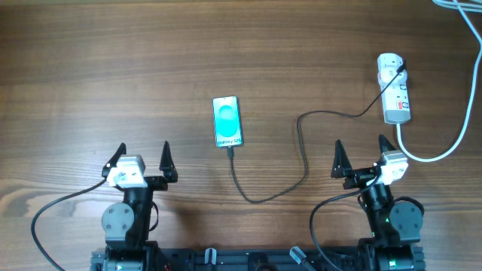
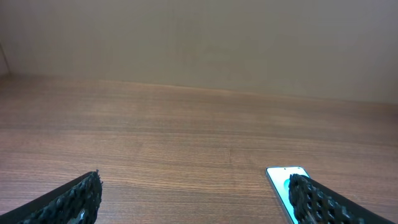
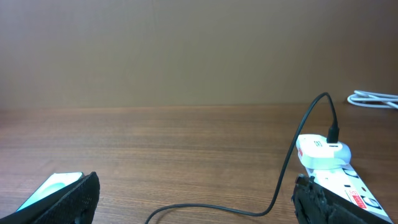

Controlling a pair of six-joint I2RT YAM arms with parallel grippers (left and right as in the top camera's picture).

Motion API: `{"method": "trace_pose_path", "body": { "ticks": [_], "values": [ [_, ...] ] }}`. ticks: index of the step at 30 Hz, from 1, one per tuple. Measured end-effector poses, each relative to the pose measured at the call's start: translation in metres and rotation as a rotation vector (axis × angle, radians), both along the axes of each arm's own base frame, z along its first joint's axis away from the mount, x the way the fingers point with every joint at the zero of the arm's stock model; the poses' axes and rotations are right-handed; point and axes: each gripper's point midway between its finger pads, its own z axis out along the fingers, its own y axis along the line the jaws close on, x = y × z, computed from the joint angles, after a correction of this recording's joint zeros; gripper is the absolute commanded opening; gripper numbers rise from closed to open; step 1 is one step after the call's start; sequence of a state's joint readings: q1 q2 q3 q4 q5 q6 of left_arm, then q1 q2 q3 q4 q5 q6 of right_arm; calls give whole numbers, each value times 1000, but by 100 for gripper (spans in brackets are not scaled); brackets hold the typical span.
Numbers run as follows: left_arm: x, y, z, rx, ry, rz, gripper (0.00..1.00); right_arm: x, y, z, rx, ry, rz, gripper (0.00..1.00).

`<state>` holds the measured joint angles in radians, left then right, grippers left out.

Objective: Plug charger to phone and switch on socket

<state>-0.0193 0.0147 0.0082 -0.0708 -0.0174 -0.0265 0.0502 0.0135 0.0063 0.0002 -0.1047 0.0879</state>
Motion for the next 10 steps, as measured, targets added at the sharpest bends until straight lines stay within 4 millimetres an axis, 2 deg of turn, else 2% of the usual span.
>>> {"method": "trace_pose_path", "body": {
  "ticks": [10],
  "values": [
    [0,0,0,0,0,0,100,0,0,0,0,0,0,100]
  ]
}}
